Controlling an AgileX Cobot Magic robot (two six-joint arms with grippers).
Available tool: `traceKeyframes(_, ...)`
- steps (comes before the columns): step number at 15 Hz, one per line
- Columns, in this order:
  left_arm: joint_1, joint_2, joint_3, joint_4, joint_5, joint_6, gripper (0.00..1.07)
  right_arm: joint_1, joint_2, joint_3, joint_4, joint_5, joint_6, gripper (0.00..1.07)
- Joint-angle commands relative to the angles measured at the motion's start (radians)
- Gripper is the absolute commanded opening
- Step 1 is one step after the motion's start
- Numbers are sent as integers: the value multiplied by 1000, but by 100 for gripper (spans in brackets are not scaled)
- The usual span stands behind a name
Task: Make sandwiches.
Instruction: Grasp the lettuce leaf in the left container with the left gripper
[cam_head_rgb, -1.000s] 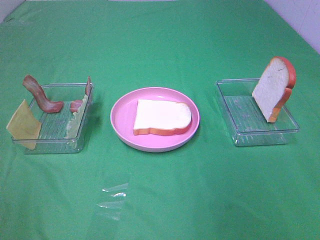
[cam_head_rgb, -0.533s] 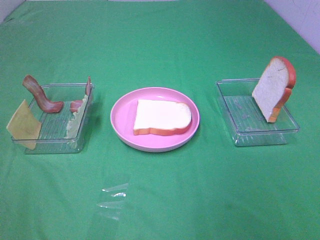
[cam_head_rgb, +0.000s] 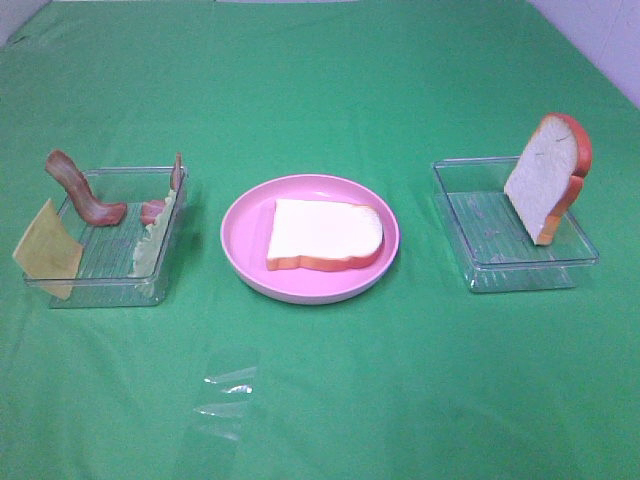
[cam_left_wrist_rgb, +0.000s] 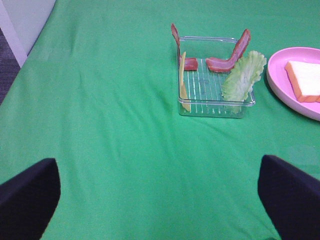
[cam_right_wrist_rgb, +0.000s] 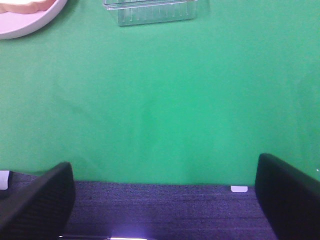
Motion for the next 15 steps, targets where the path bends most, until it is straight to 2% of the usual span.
traceKeyframes(1,-3,-13,4,-7,-10,5,102,28,-51,17,10,-23,-14,94)
traceKeyframes(8,-3,-13,4,-5,-10,5,102,36,-292,17,9,-22,-37,94)
traceKeyframes(15,-3,-13,4,5,-10,5,102,36,-287,17,7,-23,-40,94)
